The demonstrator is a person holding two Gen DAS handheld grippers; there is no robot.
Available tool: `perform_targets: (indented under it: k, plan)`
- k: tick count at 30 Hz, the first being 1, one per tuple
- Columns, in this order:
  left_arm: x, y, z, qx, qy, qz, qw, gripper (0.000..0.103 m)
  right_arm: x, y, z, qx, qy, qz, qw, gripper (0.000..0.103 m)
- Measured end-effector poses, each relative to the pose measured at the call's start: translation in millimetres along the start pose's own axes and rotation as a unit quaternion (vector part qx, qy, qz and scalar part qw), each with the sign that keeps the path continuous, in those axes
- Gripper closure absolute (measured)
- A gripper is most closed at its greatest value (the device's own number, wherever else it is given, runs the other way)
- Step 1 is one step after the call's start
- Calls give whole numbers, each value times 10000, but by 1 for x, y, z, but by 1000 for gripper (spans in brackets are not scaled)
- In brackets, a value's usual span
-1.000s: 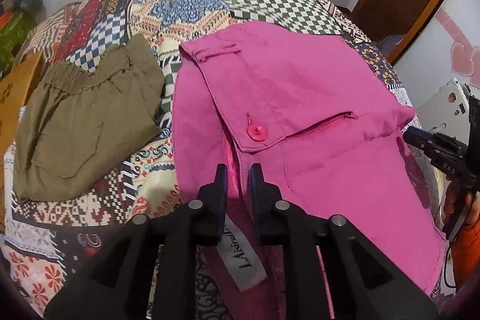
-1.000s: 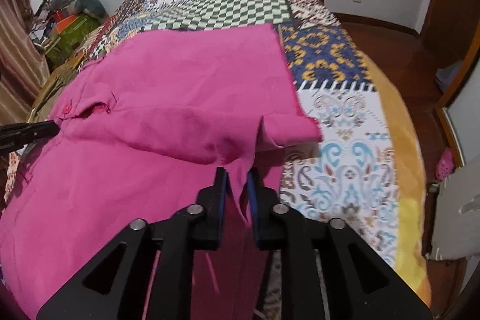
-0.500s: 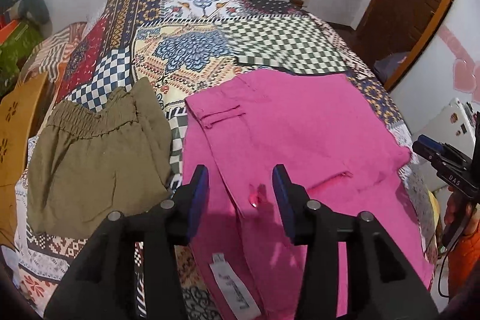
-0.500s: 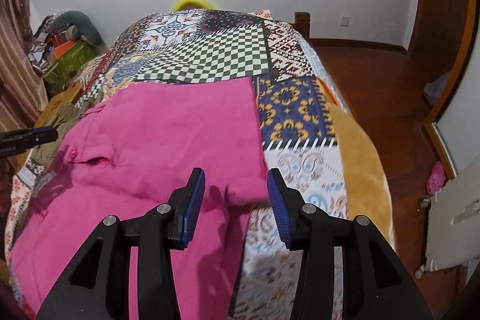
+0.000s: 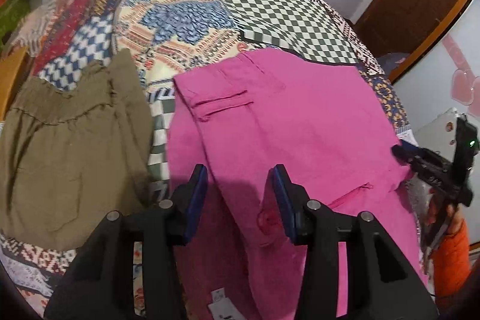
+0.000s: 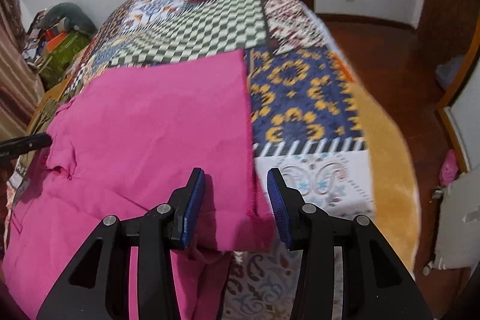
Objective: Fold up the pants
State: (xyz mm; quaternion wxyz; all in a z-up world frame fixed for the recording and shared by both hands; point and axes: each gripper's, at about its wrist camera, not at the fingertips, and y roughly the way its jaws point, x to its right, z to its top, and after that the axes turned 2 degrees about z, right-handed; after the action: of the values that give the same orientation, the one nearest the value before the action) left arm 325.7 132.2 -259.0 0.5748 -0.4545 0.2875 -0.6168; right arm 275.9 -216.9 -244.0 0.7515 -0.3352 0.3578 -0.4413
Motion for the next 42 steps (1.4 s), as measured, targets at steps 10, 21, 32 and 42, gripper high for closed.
perform_targets:
  k: [10,21,32,42]
  plan:
    - [5,6,3,36,134,-57,9999,80,-15,6,1,146,-507,-243,9983,95]
    - [4,-16,1,446,288,118,9985,100,-14,-4,17,606,-673,-484,9947,101]
    - [4,0,-7,215,424,263,9985,99,-6,1,9,184,-283,-105,9994,60]
    - [4,3,-10,251,457,333,9981,99,-18,20,6,-59,-684,-145,9975,95]
